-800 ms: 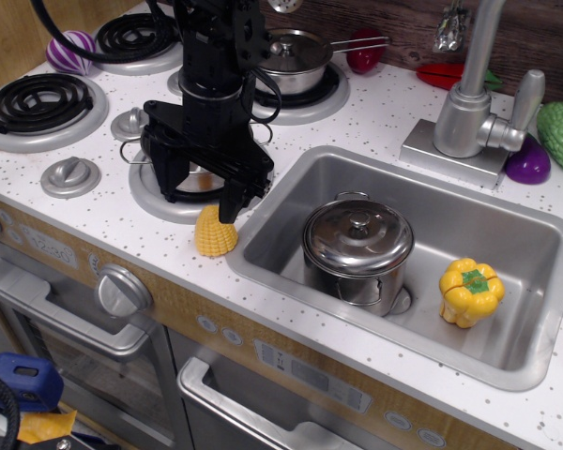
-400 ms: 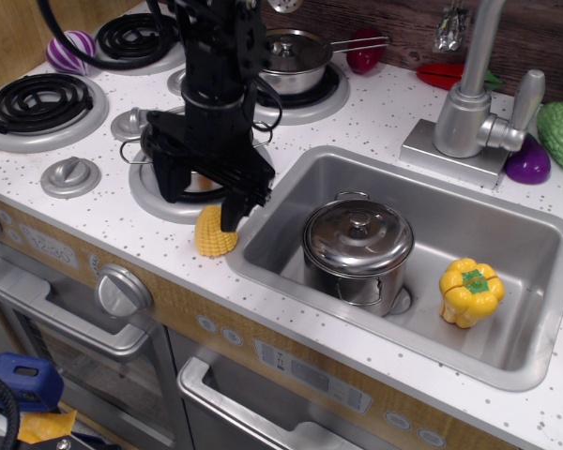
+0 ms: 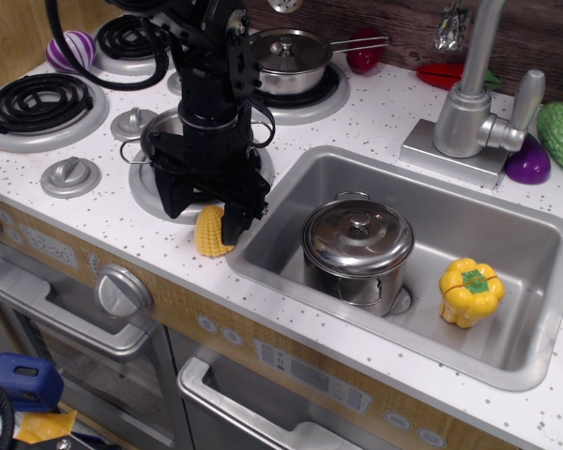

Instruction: Put corn in pan which is on stove

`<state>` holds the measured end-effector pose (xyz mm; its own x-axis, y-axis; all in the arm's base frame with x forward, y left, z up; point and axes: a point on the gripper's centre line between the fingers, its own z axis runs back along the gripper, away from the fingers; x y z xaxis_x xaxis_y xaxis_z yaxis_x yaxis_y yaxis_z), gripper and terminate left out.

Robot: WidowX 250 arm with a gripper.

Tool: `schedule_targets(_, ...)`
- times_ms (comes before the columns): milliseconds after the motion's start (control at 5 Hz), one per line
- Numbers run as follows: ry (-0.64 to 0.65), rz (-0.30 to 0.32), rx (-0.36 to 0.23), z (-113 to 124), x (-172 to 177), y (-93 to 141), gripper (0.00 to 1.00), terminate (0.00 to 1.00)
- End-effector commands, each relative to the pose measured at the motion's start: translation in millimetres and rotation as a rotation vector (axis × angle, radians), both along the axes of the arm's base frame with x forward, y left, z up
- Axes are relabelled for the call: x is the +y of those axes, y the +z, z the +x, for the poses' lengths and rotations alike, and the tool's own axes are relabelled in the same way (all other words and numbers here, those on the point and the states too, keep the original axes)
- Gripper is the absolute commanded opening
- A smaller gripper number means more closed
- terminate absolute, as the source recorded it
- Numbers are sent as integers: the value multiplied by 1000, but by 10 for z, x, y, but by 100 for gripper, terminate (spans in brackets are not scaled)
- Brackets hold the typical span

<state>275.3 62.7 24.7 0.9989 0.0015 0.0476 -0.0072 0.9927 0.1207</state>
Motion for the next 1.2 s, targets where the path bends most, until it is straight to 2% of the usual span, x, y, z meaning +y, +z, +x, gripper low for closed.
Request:
schedule_targets(0,19,-22,-46,100,12,18,100,0)
schedule_targets(200,30,-25,-53,135,8,-11,0,0)
schedule_targets(400,34,-3,-42,145,6,106,0,0)
schedule_targets(600,34,64,-33,130,33,309,0,0)
schedule_targets(800,-2,167,-9,182,127,611,0,0)
schedule_targets(1000,-72,257,-16,330,231,818,0,0)
